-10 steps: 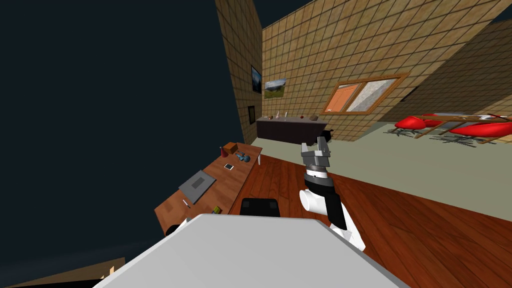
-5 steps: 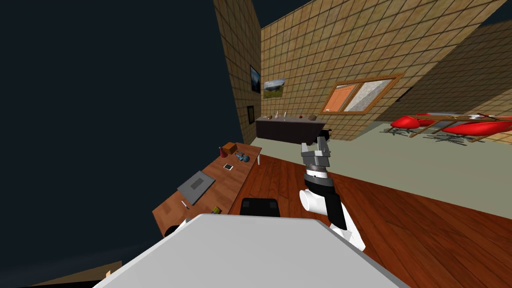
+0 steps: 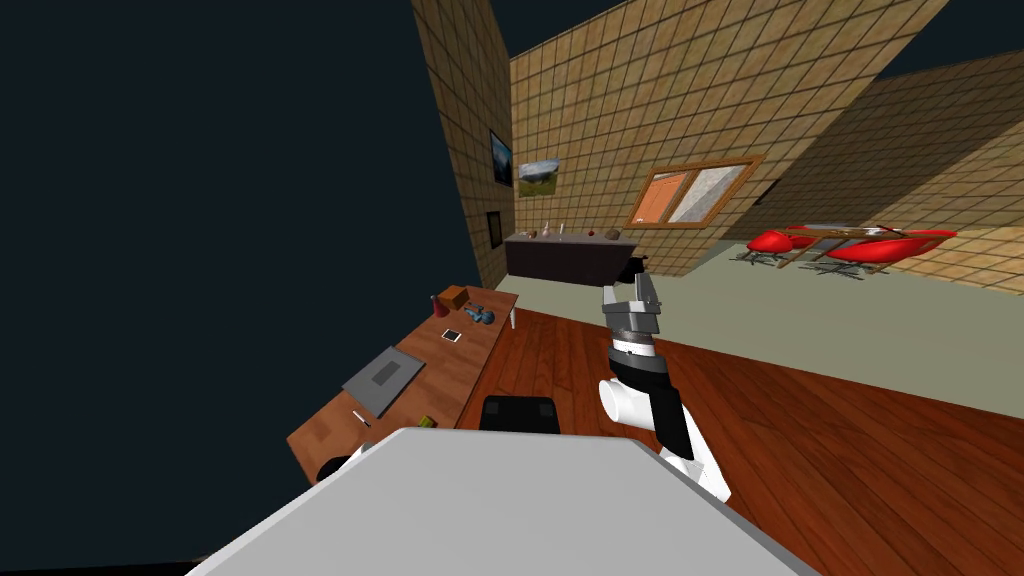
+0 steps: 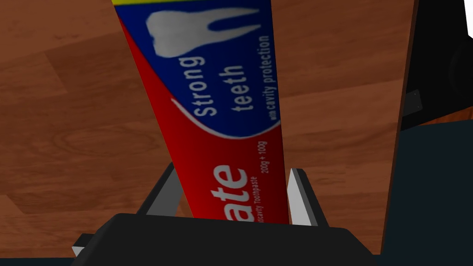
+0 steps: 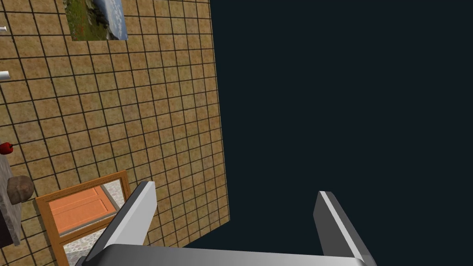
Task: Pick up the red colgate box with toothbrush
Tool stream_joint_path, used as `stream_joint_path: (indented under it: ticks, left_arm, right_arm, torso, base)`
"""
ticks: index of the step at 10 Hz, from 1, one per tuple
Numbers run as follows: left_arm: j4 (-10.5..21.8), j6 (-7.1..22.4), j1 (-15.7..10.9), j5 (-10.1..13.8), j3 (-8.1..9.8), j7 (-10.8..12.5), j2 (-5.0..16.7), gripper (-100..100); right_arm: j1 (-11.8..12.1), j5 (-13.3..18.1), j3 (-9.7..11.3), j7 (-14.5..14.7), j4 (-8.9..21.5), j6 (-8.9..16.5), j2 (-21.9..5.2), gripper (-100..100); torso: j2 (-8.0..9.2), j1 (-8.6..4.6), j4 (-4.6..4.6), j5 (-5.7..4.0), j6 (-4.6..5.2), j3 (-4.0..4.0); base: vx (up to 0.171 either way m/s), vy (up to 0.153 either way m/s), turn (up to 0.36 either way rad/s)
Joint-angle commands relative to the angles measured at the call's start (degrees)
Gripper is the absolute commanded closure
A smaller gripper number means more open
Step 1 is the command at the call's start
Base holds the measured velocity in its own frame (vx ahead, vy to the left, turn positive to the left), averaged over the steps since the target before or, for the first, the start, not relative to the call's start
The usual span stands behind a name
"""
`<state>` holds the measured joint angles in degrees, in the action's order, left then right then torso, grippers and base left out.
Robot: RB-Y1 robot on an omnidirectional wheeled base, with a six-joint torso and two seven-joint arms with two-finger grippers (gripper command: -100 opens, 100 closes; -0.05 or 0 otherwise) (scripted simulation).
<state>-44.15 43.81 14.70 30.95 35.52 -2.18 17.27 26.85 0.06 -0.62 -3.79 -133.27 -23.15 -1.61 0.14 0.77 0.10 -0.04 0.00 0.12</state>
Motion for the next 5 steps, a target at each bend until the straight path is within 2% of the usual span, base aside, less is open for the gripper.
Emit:
stream_joint_path:
  ticks: [1,2,3,4,5]
  left_arm:
    - [-1.1,0.1,1.0,0.9,-1.65,1.5,0.3,100]
    - [-2.4,-0.1,2.6,2.9,-3.96,3.8,1.1,100]
    - [-2.4,-0.1,2.6,2.9,-4.33,3.8,1.1,100]
    - [-3.7,-0.3,4.2,4.9,-6.67,6.0,2.0,100]
    - [-3.7,-0.3,4.2,4.9,-7.01,6.0,2.0,100]
  right_arm:
    - [0.0,0.0,0.0,0.0,0.0,0.0,0.0,0]
    - [0.0,0.0,0.0,0.0,0.0,0.0,0.0,0]
    - [0.0,0.0,0.0,0.0,0.0,0.0,0.0,0]
    - [0.0,0.0,0.0,0.0,0.0,0.0,0.0,0]
    - [0.0,0.0,0.0,0.0,0.0,0.0,0.0,0]
  torso:
    - [0.00,0.00,0.00,0.00,0.00,0.00]
    - [-0.02,-0.02,-0.01,0.00,-0.03,-0.01]
    - [-0.01,-0.03,-0.01,-0.02,-0.02,-0.01]
    - [-0.03,-0.04,-0.02,-0.02,-0.03,-0.02]
    - [-0.02,-0.06,-0.02,-0.04,0.00,-0.02]
  base:
    - [-0.017,-0.001,-0.057]
    - [-0.017,-0.002,-0.101]
    - [-0.017,-0.001,-0.061]
    - [-0.021,-0.005,-0.127]
    - [-0.017,-0.002,-0.060]
